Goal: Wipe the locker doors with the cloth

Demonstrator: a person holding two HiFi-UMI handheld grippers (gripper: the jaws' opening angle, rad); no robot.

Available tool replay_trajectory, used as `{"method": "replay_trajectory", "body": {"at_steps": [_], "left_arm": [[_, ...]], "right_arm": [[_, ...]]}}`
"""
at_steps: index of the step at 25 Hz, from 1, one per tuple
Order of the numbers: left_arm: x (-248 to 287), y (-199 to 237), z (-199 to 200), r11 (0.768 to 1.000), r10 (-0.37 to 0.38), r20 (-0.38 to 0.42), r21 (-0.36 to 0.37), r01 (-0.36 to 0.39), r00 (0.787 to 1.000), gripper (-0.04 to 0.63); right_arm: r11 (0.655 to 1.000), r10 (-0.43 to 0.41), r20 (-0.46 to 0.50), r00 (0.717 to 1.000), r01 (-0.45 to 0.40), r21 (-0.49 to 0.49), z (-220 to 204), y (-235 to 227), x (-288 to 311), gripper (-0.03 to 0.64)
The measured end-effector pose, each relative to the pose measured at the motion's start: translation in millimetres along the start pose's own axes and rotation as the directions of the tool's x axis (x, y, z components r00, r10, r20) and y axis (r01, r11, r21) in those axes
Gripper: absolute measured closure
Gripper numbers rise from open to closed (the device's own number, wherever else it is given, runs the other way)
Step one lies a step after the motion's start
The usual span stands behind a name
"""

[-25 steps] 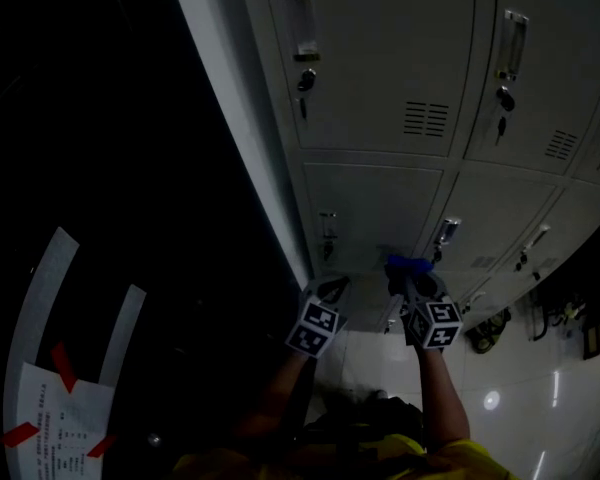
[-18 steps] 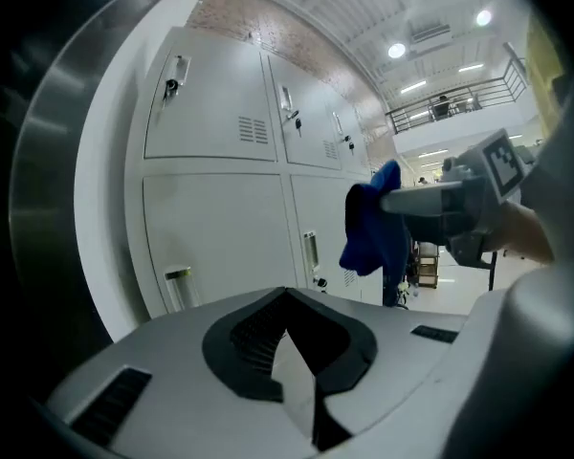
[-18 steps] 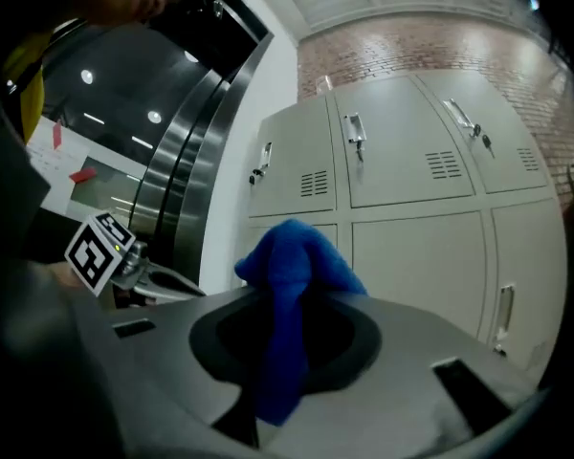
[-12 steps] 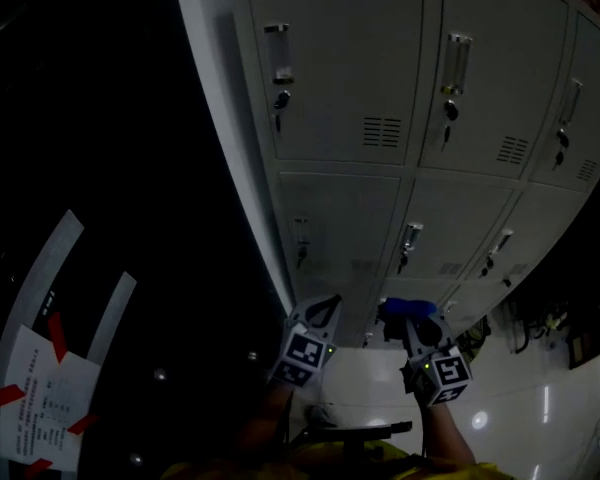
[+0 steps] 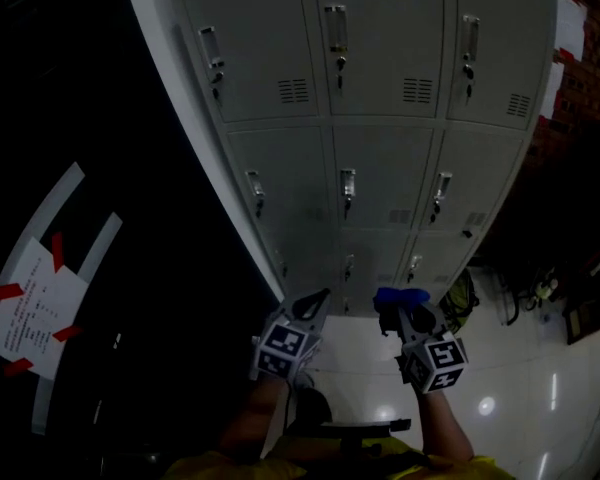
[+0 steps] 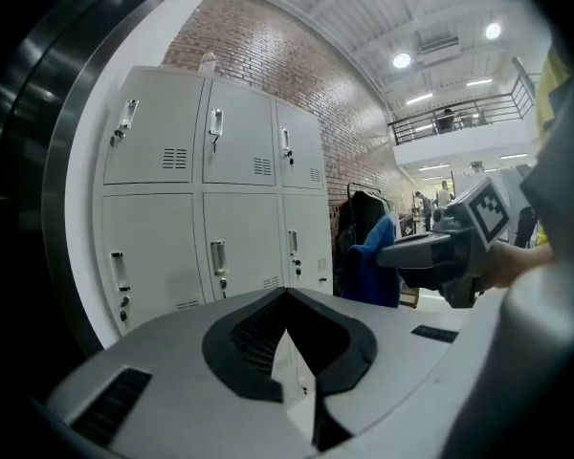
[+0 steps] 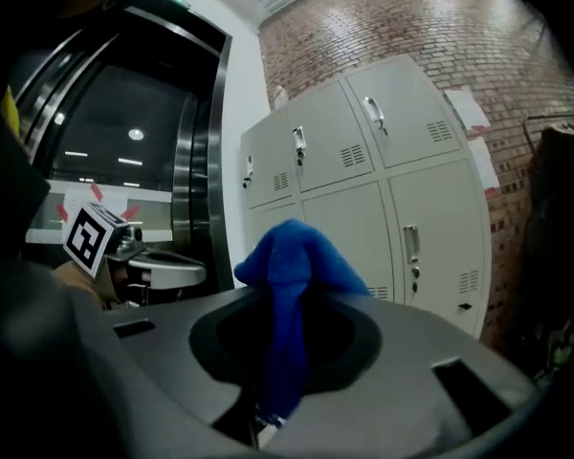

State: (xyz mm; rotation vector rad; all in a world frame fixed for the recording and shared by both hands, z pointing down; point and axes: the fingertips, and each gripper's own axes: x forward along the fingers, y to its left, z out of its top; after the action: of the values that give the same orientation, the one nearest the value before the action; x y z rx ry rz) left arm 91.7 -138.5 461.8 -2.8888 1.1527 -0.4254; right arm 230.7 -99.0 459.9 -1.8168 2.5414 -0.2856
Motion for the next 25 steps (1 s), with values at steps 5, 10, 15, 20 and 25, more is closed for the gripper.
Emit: {"method": "replay_trajectory", "body": {"at_steps": [5,10,15,20,25], "left_arm": [[-34,-74,2,1.0,0.03,-0.01,-0.003,-0.03,1.0,0.592],[-51,-125,28,0.999,0.0,0.038,0.053,-0.002,0.999,0.592],[-71,-168,61,0.994,-0.036,0.113,0.107,0.024,0.993,0.592],[-102,-203,54,0.991,-0.102,0.105,0.095,0.092,0.989,0.592],[-154,-213,33,0.993,-0.072,0.077,0.103,0.064,0.994,0.592]], "right_arm": [[0.997,0.043,0.02,0.999,-0.044,0.06,-8,0,-82,0.551],[0.997,0.004,0.069,0.998,-0.009,0.073,8,-9,-147,0.551],[0.999,-0.037,0.115,0.993,0.038,-0.003,33,0,-197,0.551],[0.999,-0.032,0.112,0.993,0.036,-0.038,39,37,-221,0.551],[0.999,0.018,0.078,0.997,-0.015,-0.04,26,91,-244,0.551]]}}
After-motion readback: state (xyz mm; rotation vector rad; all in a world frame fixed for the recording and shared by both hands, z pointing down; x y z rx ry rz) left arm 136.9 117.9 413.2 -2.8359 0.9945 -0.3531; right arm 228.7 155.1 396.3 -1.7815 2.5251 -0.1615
